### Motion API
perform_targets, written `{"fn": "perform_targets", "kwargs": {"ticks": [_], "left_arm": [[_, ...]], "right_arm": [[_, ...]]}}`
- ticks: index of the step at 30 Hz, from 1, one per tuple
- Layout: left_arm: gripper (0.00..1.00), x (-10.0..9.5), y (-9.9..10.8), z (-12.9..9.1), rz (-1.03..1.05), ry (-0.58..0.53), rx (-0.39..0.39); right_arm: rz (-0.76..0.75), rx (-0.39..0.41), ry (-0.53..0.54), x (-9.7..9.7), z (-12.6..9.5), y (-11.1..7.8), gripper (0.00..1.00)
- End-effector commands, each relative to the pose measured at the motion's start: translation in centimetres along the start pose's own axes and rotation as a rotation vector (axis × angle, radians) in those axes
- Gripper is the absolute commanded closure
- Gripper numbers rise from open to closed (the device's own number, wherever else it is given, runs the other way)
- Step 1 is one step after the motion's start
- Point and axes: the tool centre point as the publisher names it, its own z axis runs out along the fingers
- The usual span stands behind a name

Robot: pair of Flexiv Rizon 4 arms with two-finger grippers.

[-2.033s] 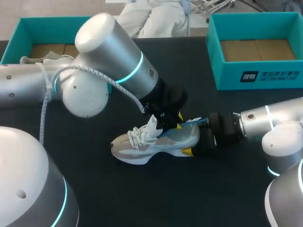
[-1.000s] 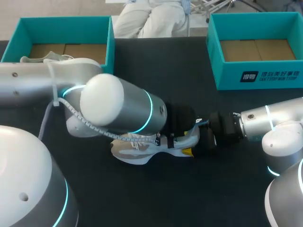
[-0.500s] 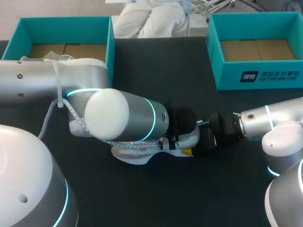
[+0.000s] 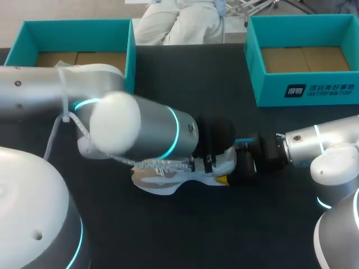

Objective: Take the shoe out of the shoebox, open the shoe tongue, remove and reinsert the insole, then place the shoe into the shoebox

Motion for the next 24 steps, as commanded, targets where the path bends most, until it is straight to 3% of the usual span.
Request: {"fn": "perform_targets", "kwargs": {"ticks": [1,16,24], "left_arm": [[1.00,-1.8,-1.0,-2.6,0.000,0.129,0.005],[1.00,-3.4,-4.8,-5.3,-0.028,0.363,0.119],[1.00,-5.9,-7.7,-8.9,-0.057,0.434,0.304]], "right_arm": [[0.001,0.005,-0.001,-0.2,0.9,-0.8,1.00],[0.001,0.005,-0.001,-0.2,0.9,-0.8,1.00],[0.001,0.005,-0.001,-0.2,0.9,-0.8,1.00]]}}
